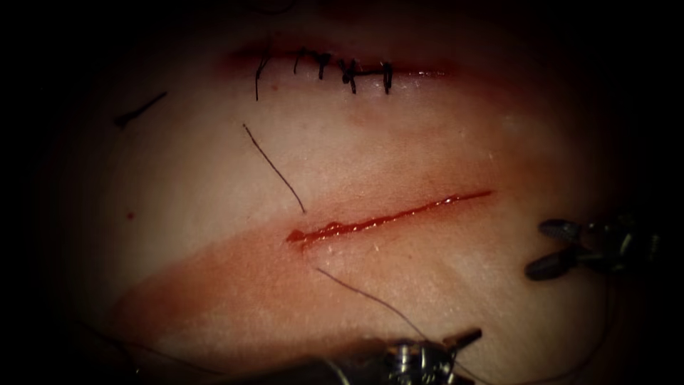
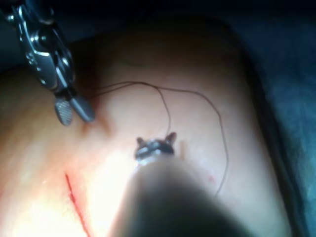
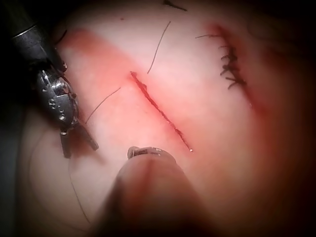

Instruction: Wound Closure

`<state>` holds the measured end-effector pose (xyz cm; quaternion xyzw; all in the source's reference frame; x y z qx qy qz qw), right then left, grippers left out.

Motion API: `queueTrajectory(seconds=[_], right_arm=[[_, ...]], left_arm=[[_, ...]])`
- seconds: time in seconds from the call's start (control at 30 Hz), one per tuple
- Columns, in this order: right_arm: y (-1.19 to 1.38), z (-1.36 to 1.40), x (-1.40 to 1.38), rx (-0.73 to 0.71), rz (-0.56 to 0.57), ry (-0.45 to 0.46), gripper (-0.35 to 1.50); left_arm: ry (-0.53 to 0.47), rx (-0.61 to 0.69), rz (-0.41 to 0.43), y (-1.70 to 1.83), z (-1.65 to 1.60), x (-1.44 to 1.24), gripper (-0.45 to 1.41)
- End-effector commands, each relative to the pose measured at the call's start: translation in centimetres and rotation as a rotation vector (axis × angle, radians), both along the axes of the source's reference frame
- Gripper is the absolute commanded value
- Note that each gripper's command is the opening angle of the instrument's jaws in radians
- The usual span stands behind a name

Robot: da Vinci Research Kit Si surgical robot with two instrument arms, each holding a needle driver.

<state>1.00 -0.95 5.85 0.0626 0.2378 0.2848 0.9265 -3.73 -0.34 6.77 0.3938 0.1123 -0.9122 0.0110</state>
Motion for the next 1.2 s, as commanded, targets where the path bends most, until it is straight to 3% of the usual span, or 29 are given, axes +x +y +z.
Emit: queueTrajectory(seconds=[0.03, 0.43, 0.53, 0.6, 0.63, 0.7, 0.73, 0.87, 1.1, 1.2], right_arm=[[-0.06, 0.07, 0.06, 0.004, -0.002, 0.004, 1.48], [-0.06, 0.06, 0.1, 0.0, -0.004, 0.007, 1.48], [-0.07, 0.06, 0.11, 0.001, -0.004, 0.009, 1.48], [-0.07, 0.06, 0.12, 0.001, -0.003, 0.008, 1.48], [-0.07, 0.06, 0.12, 0.001, -0.003, 0.008, 1.48], [-0.07, 0.06, 0.13, 0.001, -0.002, 0.008, 1.48], [-0.07, 0.07, 0.13, 0.002, -0.003, 0.01, 1.48], [-0.07, 0.07, 0.16, 0.003, -0.002, 0.012, 1.48], [-0.07, 0.09, 0.22, 0.011, -0.01, 0.035, 1.48], [0.0, 0.17, 0.48, 0.002, -0.026, 0.159, 1.38]], left_arm=[[0.006, -0.002, 0.01, -0.07, 0.01, -0.09, 0.59], [0.098, -0.07, 0.041, -0.07, 0.03, -0.21, 0.47], [0.11, -0.067, 0.05, -0.09, 0.05, -0.22, 0.37], [0.108, -0.076, 0.059, -0.11, 0.05, -0.21, 0.02], [0.108, -0.076, 0.059, -0.11, 0.05, -0.21, 0.02], [0.104, -0.093, 0.078, -0.13, 0.05, -0.18, -0.42], [0.106, -0.093, 0.08, -0.14, 0.05, -0.17, -0.45], [0.097, -0.112, 0.111, -0.12, 0.01, -0.11, -0.45], [0.015, -0.156, 0.03, 0.17, -0.27, 0.16, -0.45], [-0.059, -0.168, -0.031, 0.33, -0.44, 0.51, -0.45]])
